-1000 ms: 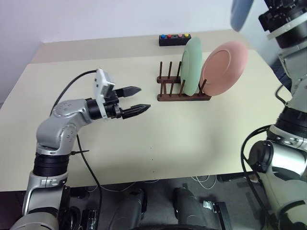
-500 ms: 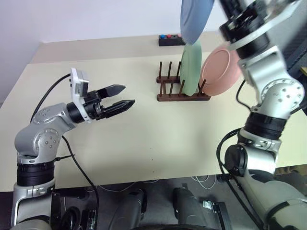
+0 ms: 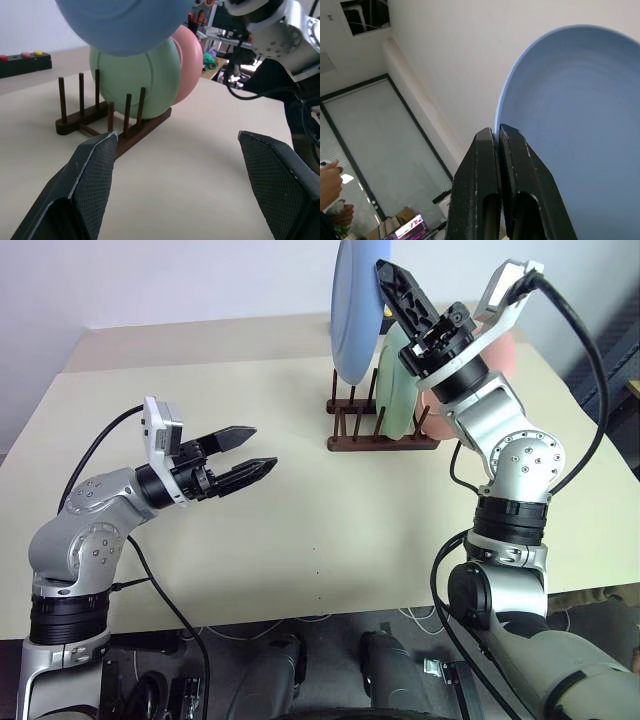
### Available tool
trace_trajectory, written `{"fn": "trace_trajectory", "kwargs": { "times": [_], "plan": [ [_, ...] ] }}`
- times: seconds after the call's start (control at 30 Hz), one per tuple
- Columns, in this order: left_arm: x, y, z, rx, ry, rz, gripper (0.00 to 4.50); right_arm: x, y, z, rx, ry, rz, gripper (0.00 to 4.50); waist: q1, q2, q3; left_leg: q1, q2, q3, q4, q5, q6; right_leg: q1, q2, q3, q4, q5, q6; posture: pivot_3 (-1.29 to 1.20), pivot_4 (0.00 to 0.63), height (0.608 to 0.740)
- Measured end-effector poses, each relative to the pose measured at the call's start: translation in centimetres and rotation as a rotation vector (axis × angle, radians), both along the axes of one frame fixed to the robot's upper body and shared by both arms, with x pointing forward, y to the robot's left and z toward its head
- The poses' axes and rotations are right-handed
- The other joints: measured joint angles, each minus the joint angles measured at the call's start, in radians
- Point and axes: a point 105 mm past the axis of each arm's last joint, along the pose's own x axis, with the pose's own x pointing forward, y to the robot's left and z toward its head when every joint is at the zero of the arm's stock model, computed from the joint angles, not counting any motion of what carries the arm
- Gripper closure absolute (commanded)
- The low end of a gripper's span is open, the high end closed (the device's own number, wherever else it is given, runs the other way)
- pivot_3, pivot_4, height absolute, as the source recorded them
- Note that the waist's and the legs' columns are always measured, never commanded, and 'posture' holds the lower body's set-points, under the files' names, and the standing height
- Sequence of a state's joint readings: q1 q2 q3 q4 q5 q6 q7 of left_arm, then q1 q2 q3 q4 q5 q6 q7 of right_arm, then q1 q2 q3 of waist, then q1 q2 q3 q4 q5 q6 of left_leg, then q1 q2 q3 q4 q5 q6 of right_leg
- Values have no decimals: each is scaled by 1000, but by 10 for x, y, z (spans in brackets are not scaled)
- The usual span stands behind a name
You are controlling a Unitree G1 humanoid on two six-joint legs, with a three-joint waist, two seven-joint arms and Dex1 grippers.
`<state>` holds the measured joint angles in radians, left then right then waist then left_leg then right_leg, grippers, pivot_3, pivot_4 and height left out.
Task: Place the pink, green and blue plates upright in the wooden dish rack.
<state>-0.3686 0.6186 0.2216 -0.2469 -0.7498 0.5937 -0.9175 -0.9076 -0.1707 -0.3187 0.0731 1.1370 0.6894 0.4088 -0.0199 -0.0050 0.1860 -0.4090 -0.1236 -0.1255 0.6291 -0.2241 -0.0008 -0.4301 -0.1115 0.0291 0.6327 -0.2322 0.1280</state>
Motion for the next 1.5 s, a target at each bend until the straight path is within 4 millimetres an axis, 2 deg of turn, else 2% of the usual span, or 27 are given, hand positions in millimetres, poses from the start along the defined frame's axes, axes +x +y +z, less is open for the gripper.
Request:
{"fn": "trace_trajectory", "kwargs": {
  "times": [0.23,0.47,0.9,1.2,1.5],
  "plan": [
    [-1,1,5,2,-46,13,513,15,1,-28,-32,72,-18,4449,0,0,0,0,0,0,0,0,0,0,0,0,0,0,0,0,150,740],
    [-1,2,1,14,-47,23,513,24,2,-42,-48,92,-32,4449,0,0,0,0,0,0,0,0,0,0,0,0,0,0,0,0,150,740],
    [-4,2,0,20,-65,35,513,28,1,-49,-74,92,-43,4449,0,0,0,0,0,0,-1,0,0,0,0,0,0,0,0,0,150,740],
    [-4,2,0,19,-70,42,513,41,-4,-65,-88,152,-92,4449,-1,0,0,0,0,0,-1,0,0,0,0,0,0,0,0,0,150,740],
    [-4,2,2,18,-83,43,513,47,0,-80,-147,195,-116,4449,-1,0,0,0,0,0,-1,0,0,0,0,0,0,0,0,0,150,740]
  ]
}}
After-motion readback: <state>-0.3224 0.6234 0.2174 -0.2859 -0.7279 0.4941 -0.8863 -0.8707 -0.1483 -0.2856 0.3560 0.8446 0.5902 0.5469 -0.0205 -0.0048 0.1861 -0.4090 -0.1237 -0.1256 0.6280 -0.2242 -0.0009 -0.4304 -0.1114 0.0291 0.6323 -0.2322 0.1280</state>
